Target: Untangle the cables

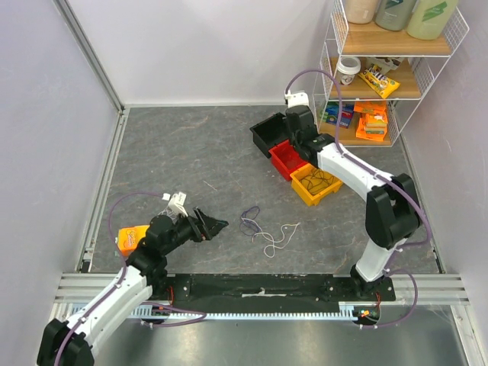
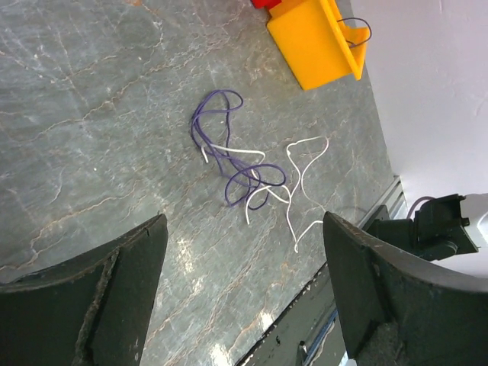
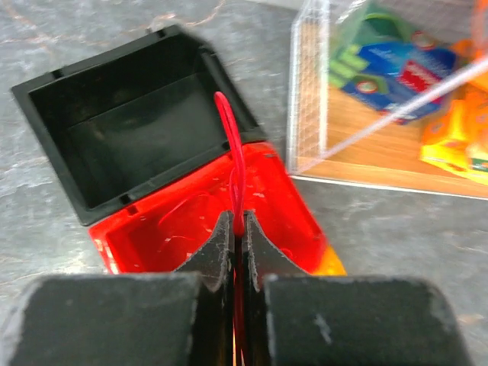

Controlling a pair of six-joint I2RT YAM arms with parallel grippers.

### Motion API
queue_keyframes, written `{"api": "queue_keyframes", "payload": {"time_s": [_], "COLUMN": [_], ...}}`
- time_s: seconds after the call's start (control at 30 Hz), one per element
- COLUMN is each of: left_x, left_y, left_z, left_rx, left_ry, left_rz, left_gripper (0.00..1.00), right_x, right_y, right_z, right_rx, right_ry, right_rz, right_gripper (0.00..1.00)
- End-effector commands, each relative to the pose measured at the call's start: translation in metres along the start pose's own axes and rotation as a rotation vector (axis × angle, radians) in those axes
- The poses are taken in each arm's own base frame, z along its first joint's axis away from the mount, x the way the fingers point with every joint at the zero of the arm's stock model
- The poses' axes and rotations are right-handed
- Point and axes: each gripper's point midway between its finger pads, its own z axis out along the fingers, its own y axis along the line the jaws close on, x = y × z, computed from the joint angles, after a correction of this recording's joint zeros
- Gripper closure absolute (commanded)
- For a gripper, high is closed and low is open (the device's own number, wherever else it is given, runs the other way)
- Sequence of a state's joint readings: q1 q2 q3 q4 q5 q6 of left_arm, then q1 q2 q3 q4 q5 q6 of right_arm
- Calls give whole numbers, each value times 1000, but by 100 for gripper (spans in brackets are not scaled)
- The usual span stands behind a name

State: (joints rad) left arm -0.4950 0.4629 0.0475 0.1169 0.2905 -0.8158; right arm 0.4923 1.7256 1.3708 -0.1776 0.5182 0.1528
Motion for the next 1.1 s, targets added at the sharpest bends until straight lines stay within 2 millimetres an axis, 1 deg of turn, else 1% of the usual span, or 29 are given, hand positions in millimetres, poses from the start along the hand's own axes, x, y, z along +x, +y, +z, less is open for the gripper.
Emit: {"api": "queue_keyframes", "payload": {"time_s": [0.0, 0.07, 0.13, 0.27, 0.33, 0.4, 0.47, 0.53, 0.57, 0.6, 0.67, 0.77, 0.87, 0.93, 1.0, 1.03, 1.07], "left_x": [-1, 1, 0, -1, 0, 0, 0, 2, 2, 2, 2, 1, 1, 1, 0, -1, -2], "left_y": [-1, 0, 1, 1, 2, 2, 2, 3, 3, 4, 4, 4, 4, 5, 6, 6, 5], "left_z": [5, 7, 8, 7, 7, 7, 8, 8, 9, 9, 9, 9, 9, 9, 8, 8, 8], "left_rx": [27, 21, 16, 17, 17, 16, 11, 7, 6, 5, 3, 2, -1, -1, -10, -15, -14], "left_ry": [-19, -5, -4, -13, -16, -10, -4, 4, 5, 6, 6, 1, 0, -1, -6, -11, -14], "left_rz": [-5, -8, -10, -13, -12, -13, -11, -14, -14, -16, -18, -19, -20, -22, -23, -26, -23], "left_gripper": [13, 13, 13, 14, 14, 14, 14, 14, 14, 14, 14, 14, 14, 14, 14, 14, 14], "right_x": [7, 23, 43, 74, 80, 82, 79, 69, 61, 53, 38, 15, 8, 2, 2, 6, 3], "right_y": [38, 47, 51, 44, 42, 43, 43, 45, 45, 45, 42, 38, 32, 29, 36, 49, 68], "right_z": [25, 34, 39, 44, 45, 46, 46, 43, 40, 36, 29, 16, 2, -14, -34, -49, -66], "right_rx": [-176, -194, -193, -140, -134, -141, -148, -171, -183, -195, -198, -212, -225, -244, -306, -377, -468], "right_ry": [14, 62, 108, 168, 181, 199, 212, 207, 197, 186, 177, 162, 153, 133, 121, 115, 86], "right_rz": [104, 122, 132, 107, 87, 61, 45, 34, 36, 39, 31, 27, 27, 42, 77, 86, 96], "right_gripper": [100, 100, 100, 100, 100, 98, 89, 64, 56, 50, 41, 33, 29, 29, 28, 28, 28]}}
